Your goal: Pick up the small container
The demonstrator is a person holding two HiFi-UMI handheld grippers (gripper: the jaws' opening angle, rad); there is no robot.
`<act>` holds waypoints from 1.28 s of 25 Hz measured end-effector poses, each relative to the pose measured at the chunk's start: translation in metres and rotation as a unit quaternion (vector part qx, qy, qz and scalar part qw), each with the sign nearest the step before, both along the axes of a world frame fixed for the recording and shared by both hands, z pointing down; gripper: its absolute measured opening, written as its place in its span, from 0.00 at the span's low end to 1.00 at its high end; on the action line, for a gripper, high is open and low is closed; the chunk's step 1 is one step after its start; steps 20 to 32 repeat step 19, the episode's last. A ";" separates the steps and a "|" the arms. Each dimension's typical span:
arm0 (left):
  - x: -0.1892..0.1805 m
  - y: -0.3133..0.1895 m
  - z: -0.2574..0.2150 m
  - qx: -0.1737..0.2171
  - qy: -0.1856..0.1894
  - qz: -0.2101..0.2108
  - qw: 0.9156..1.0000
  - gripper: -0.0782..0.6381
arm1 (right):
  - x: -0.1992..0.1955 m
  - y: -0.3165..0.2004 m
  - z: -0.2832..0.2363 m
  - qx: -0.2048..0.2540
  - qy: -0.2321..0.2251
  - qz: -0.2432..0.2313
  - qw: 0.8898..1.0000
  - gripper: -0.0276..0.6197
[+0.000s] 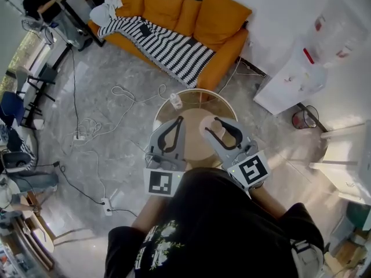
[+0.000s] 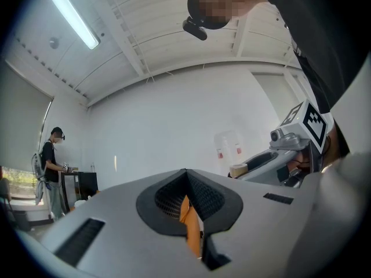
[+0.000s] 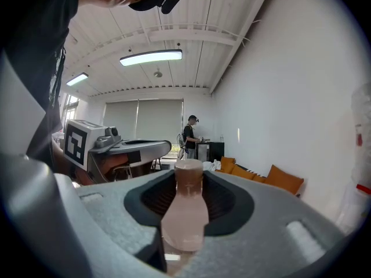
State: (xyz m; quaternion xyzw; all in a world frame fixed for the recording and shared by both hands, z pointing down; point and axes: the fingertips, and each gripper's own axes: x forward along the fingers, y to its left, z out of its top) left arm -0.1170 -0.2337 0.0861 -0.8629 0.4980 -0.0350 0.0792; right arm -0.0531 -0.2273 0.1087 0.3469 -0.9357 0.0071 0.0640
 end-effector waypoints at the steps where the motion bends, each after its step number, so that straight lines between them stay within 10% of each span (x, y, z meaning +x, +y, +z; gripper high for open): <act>1: 0.000 0.000 0.001 -0.002 0.000 -0.001 1.000 0.10 | 0.000 0.000 -0.001 0.001 -0.002 -0.002 1.000 0.25; 32: -0.006 0.005 0.004 -0.004 0.000 -0.011 1.000 0.10 | -0.010 0.008 -0.002 0.014 0.010 -0.016 1.000 0.25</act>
